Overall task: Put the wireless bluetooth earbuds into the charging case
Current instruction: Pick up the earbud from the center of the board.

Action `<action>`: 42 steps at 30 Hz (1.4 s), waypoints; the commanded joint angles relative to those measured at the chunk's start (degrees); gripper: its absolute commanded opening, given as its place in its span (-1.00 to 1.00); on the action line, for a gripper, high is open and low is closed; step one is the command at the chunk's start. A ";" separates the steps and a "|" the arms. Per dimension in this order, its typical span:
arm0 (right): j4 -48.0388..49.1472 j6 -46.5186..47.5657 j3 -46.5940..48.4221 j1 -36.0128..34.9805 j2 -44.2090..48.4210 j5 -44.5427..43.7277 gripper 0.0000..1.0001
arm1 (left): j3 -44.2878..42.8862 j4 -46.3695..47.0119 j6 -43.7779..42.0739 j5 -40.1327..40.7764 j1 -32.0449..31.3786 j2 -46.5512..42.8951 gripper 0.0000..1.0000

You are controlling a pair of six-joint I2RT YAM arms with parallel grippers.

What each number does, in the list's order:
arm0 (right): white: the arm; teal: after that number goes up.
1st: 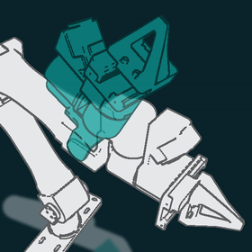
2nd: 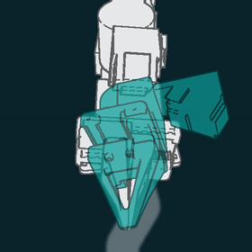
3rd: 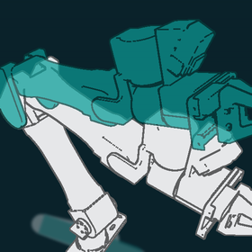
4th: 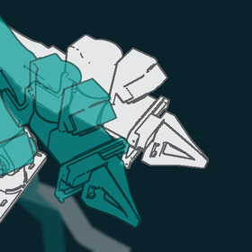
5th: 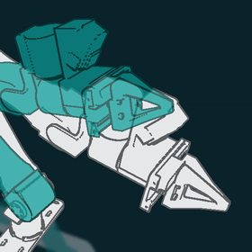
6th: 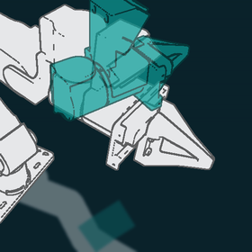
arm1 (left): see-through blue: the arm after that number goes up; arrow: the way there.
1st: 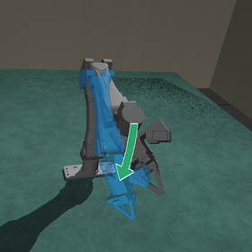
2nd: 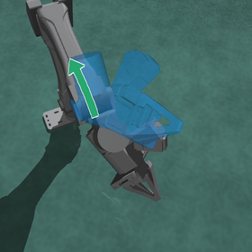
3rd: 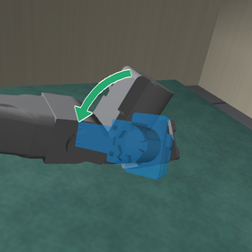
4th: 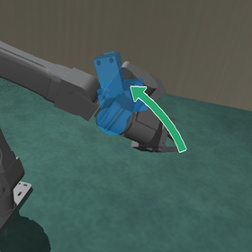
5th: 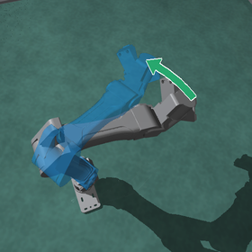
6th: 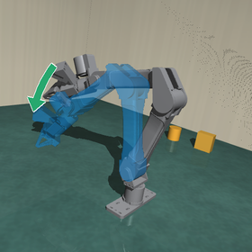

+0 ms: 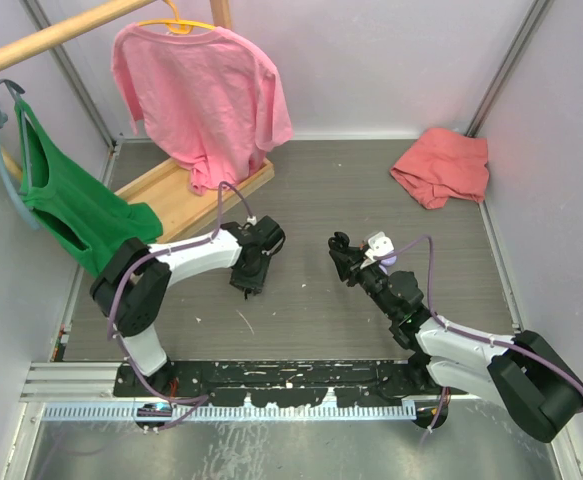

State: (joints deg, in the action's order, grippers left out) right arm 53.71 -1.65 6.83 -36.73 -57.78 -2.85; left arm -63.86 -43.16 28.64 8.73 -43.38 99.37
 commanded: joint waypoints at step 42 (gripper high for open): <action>3.04 -0.28 1.87 0.08 -0.16 1.27 -0.98 | -2.50 -5.61 15.99 2.24 2.11 2.85 -0.38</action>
State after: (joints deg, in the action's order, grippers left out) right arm 53.71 -1.65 6.85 -36.73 -57.80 -1.98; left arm -66.70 -48.77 41.76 10.31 -41.50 102.87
